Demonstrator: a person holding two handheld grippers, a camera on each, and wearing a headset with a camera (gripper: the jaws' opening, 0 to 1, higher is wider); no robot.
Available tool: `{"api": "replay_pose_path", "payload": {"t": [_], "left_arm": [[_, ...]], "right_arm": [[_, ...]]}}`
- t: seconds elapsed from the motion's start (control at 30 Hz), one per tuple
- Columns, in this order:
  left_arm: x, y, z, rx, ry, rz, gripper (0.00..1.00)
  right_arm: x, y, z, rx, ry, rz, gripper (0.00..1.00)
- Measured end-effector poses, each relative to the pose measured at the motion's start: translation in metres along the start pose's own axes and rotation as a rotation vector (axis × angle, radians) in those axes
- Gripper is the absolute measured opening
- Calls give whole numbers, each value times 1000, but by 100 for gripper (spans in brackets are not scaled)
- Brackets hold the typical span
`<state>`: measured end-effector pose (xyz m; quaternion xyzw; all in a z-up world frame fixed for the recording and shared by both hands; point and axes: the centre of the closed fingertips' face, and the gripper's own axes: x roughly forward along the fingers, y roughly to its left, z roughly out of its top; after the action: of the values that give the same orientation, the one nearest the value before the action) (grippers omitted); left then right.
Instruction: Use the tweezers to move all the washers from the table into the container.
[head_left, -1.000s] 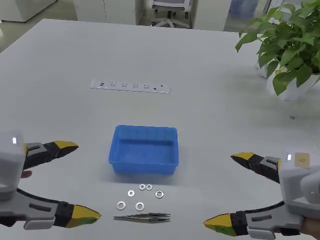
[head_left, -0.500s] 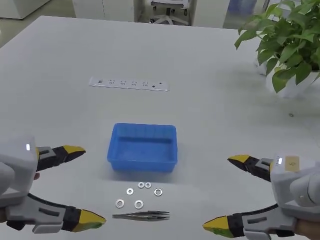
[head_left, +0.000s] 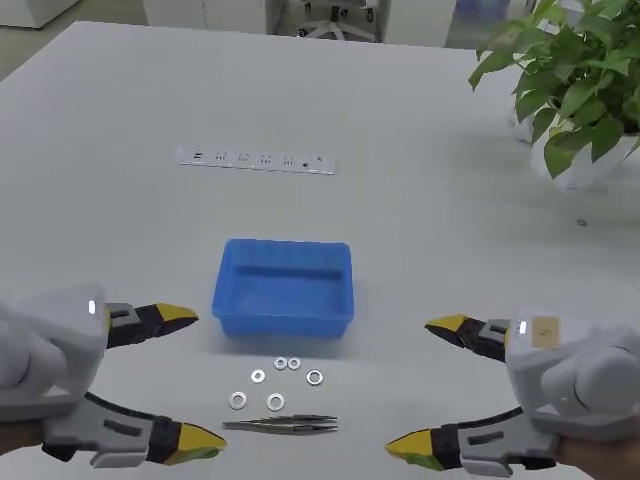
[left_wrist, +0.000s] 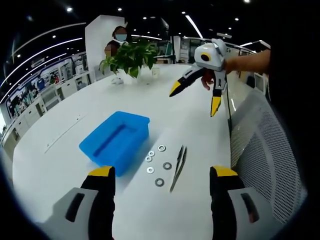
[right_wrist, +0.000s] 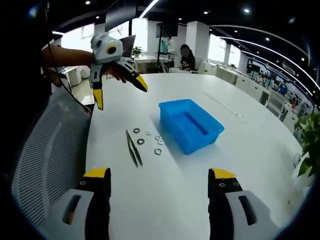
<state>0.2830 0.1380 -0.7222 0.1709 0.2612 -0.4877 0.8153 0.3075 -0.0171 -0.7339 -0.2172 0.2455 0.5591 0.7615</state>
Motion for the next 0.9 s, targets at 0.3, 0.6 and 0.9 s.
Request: {"api": "replay_pose_path", "payload": {"t": [0.3, 0.6, 0.9], "left_arm": [[12, -5, -10, 47, 49, -20, 69], [19, -9, -22, 69, 84, -40, 59], [24, -7, -39, 101, 145, -45, 43]], "right_arm": [[15, 10, 1, -56, 16, 45, 70], [28, 19, 0, -102, 41, 90, 61], [42, 29, 4, -169, 48, 148, 50]]}}
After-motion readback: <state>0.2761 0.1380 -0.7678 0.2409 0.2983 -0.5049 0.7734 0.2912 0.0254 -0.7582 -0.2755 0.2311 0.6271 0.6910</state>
